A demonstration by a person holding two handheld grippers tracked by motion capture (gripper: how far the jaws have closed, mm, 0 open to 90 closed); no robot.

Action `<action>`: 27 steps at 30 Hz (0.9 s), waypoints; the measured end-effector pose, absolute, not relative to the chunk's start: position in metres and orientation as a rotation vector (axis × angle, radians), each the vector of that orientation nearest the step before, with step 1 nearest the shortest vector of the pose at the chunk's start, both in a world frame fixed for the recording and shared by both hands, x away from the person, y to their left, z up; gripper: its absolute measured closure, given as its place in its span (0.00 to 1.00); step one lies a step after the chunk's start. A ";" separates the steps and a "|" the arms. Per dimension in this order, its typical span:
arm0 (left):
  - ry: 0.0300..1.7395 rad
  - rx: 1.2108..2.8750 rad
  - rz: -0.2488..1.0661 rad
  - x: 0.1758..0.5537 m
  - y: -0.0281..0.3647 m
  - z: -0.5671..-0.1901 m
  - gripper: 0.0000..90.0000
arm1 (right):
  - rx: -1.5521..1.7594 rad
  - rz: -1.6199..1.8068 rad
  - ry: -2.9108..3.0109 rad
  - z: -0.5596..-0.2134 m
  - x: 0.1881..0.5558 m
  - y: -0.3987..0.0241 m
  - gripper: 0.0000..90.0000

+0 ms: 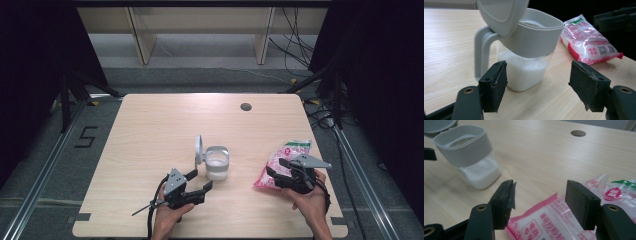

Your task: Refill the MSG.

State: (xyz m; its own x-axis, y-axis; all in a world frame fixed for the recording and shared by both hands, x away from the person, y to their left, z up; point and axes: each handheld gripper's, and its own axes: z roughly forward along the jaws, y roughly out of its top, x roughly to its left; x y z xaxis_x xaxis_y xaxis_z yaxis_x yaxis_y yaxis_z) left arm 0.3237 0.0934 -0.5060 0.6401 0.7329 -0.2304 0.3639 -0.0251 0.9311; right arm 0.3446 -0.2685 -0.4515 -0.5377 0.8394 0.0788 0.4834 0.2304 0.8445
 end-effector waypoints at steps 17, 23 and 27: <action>0.970 1.610 0.460 0.336 0.113 -0.494 0.35 | 1.103 1.202 2.229 -0.464 0.333 -0.245 0.43; 0.959 1.617 0.478 0.343 0.118 -0.491 0.40 | 1.112 1.210 2.233 -0.466 0.331 -0.243 0.43; 0.969 1.630 0.491 0.346 0.118 -0.489 0.41 | 1.101 1.204 2.248 -0.467 0.329 -0.240 0.43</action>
